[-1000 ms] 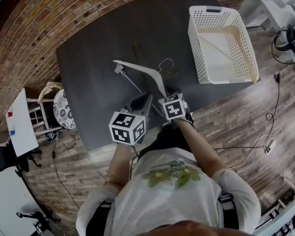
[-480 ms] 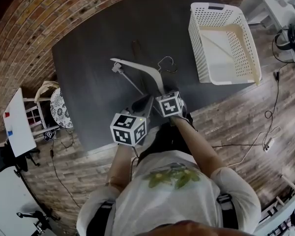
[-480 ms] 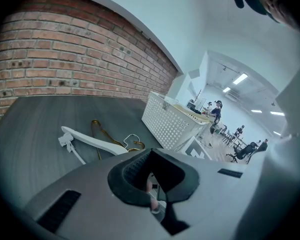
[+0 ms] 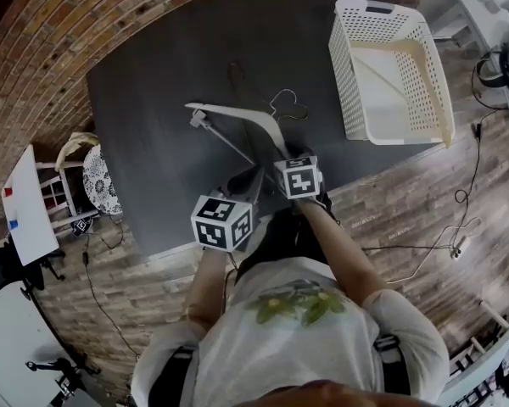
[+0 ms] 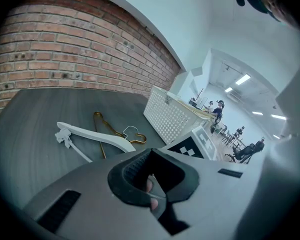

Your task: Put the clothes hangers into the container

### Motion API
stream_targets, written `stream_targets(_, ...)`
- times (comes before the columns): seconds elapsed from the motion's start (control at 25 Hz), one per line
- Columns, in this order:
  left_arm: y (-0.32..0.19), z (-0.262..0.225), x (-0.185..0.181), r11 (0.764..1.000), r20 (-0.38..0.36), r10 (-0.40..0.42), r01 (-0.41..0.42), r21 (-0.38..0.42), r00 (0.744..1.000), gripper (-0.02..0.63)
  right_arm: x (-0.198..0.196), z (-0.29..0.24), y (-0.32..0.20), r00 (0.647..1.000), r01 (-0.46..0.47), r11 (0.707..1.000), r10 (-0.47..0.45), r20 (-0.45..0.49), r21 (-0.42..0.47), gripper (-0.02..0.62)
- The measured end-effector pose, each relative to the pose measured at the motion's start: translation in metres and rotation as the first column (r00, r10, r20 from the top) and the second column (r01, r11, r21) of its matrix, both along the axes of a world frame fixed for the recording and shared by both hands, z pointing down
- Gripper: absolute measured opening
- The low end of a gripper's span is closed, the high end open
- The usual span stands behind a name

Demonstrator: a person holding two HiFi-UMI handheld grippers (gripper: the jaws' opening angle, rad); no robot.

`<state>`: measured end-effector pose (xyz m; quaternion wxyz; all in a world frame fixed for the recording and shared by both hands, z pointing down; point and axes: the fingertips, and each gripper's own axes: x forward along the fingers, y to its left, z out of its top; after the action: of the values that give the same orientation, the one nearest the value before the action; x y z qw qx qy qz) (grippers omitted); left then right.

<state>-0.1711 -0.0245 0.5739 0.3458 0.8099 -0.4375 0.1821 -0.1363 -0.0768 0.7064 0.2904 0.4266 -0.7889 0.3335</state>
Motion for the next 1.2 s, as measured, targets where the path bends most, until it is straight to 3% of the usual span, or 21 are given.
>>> stream_targets(0.2,-0.002,-0.001,0.0,1.0,-0.01,-0.002,0.002,0.004,1.0,0.029,0.003,-0.015,-0.005,1.0,-0.01,0.999,0.009,0.021,0.053,0.132)
stream_targets(0.36,0.0,-0.004,0.0,1.0,-0.014,-0.001,0.001,0.012,1.0,0.029,0.005,-0.032,-0.004,1.0,0.024,0.994,-0.023,-0.019,0.102,0.132)
stream_targets(0.92,0.0,-0.031,-0.005,0.998,0.001,0.016,-0.016,0.061,1.0,0.029,0.019,-0.104,-0.006,0.998,0.059,0.952,-0.048,-0.046,0.301,0.132)
stream_targets(1.2,-0.002,-0.053,-0.002,0.994,0.004,0.037,-0.037,0.098,0.999,0.029,0.036,-0.139,-0.005,0.999,0.036,0.945,-0.027,-0.031,0.324,0.132)
